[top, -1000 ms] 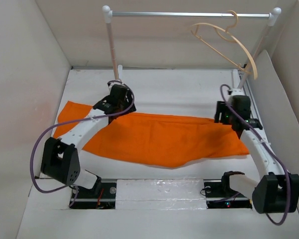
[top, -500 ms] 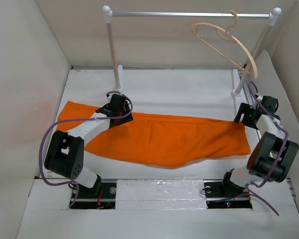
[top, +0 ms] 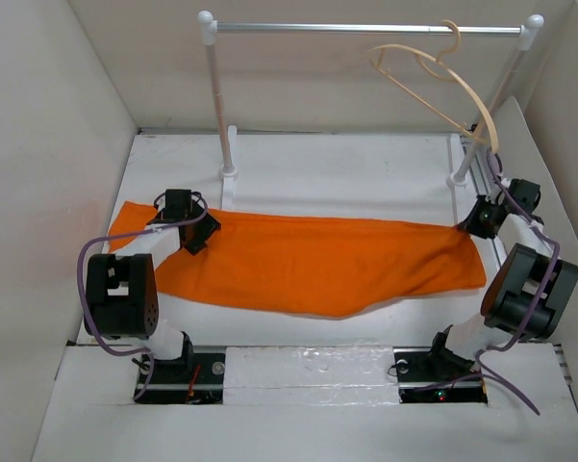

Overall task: Place the trousers on the hanger
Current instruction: Fold the trousers

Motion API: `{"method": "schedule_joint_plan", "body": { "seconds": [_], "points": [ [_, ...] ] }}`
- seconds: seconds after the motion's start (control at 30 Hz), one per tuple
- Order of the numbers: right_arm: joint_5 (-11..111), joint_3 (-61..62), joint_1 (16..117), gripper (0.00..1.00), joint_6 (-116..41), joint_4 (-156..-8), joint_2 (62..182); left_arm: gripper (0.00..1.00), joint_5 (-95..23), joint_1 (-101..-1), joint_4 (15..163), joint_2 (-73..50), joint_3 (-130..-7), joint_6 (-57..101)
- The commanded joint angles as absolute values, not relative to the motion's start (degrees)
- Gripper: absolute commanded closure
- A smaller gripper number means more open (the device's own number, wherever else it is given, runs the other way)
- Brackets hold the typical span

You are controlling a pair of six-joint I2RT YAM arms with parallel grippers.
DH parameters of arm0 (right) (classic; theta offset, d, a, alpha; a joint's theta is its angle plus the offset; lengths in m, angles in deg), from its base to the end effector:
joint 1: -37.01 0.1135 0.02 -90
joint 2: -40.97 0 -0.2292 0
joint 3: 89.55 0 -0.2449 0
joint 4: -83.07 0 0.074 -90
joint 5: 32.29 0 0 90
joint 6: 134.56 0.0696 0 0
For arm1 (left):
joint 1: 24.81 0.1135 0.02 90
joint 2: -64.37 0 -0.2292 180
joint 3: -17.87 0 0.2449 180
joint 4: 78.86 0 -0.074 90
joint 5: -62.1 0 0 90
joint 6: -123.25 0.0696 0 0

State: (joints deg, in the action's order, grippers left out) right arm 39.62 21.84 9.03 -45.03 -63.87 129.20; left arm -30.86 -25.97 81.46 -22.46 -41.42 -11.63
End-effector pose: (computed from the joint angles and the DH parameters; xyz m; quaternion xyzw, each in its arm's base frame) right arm 0.3003 -0.1351 0.1489 0.1736 0.9208 0.0667 0.3429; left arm 0.3218 -0.0101 0.1238 -0.3378 0.8674 -0.1647 0.3262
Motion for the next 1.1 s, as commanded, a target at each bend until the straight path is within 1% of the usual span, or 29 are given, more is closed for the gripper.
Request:
{"method": "schedule_joint_plan", "body": {
  "seconds": [0.0,0.03,0.1,0.13,0.17,0.2,0.23,0.27,0.3,0.33,0.37,0.4,0.43,0.47,0.5,0.53,0.57,0.67,0.7,0.77,0.8,0.83,0.9,0.97,1.0,1.03,1.07],
  "points": [
    [49.7,15.1,8.0,1.0,-45.9,-68.2,127.1,0.43,-24.6,-25.2,79.7,-21.9,-40.8,-11.9],
    [48.3,14.6,8.0,0.87,-46.9,-68.9,127.5,0.42,-24.6,-25.2,79.4,-21.0,-40.9,-11.9],
    [47.4,13.4,8.8,0.65,-48.1,-67.5,128.8,0.4,-25.4,-25.2,80.1,-19.2,-41.5,-11.1],
    [47.6,12.5,9.7,0.46,-49.3,-66.4,128.9,0.39,-25.6,-27.2,80.5,-17.2,-42.1,-10.6],
    [47.4,11.7,9.7,0.38,-49.8,-65.4,128.6,0.38,-25.5,-28.3,80.4,-16.2,-43.1,-10.2],
    [47.2,11.5,10.2,0.32,-50.2,-62.8,127.9,0.38,-25.5,-29.7,80.3,-15.3,-45.5,-8.8],
    [47.4,11.8,10.2,0.27,-50.4,-61.5,125.3,0.37,-25.5,-31.2,80.2,-13.5,-46.7,-8.1],
    [47.5,13.7,9.4,0.25,-49.1,-60.0,121.0,0.37,-25.2,-34.2,79.5,-12.3,-49.4,-6.7],
    [47.5,15.6,8.8,0.25,-49.0,-59.7,121.0,0.37,-24.8,-35.9,79.5,-12.3,-50.7,-5.9],
    [48.2,17.8,8.0,0.23,-46.6,-59.8,115.3,0.37,-24.5,-37.5,79.0,-11.5,-51.9,-4.9],
    [49.5,20.1,7.0,0.22,-45.1,-59.5,112.4,0.39,-24.1,-39.4,78.8,-11.2,-53.0,-4.1],
    [50.3,25.2,5.6,0.2,-42.6,-58.8,109.3,0.4,-24.1,-42.9,78.3,-11.2,-54.7,-3.2],
    [48.9,28.4,2.1,0.19,-39.1,-59.5,106.0,0.42,-24.1,-44.9,77.7,-11.5,-55.5,-1.3],
    [47.7,31.9,0.3,0.18,-37.5,-61.3,99.9,0.49,-24.2,-47.0,77.3,-11.7,-56.1,-0.6],
    [46.0,37.6,-1.6,0.18,-36.6,-62.8,97.6,0.53,-23.2,-50.8,76.8,-11.8,-56.3,-0.1],
    [44.0,39.9,-5.1,0.16,-34.5,-63.0,95.6,0.6,-23.0,-52.5,76.8,-12.4,-55.8,0.2],
    [43.0,41.9,-6.5,0.15,-33.8,-63.1,93.2,0.76,-23.4,-53.5,77.3,-12.6,-55.0,0.2],
    [37.2,47.0,-10.3,0.13,-33.3,-64.5,92.7,1.0,-27.6,-54.9,79.3,-13.4,-51.0,-0.8],
    [36.2,47.8,-10.3,0.12,-33.4,-65.4,94.3,1.0,-30.6,-54.9,79.7,-13.4,-49.2,-0.9],
    [34.2,49.3,-11.0,0.1,-33.4,-67.4,96.7,1.0,-31.5,-54.9,80.2,-13.4,-47.7,-0.5],
    [33.0,50.2,-11.0,0.09,-33.4,-72.1,100.2,1.0,-31.4,-54.9,80.2,-13.2,-46.9,-0.3],
    [30.7,50.8,-11.0,0.09,-33.3,-73.3,102.3,1.0,-31.2,-54.9,80.1,-12.7,-46.4,0.0],
    [30.4,51.7,-11.0,0.08,-32.2,-75.4,106.2,1.0,-30.4,-54.9,79.7,-12.2,-45.8,0.8],
    [30.0,56.4,-11.0,0.08,-26.6,-80.8,107.9,1.0,-29.0,-54.9,78.5,-11.7,-45.9,1.1],
    [30.6,57.8,-11.0,0.1,-24.5,-86.6,107.9,1.0,-28.5,-54.9,78.3,-11.5,-45.9,1.3],
    [30.7,59.3,-11.0,0.19,-20.9,-89.3,107.9,1.0,-28.5,-54.9,77.9,-11.1,-45.7,1.3],
    [29.6,62.4,-11.0,0.53,-17.2,-98.7,108.5,1.0,-26.2,-54.9,77.2,-11.1,-45.5,1.3]
  ]
}}
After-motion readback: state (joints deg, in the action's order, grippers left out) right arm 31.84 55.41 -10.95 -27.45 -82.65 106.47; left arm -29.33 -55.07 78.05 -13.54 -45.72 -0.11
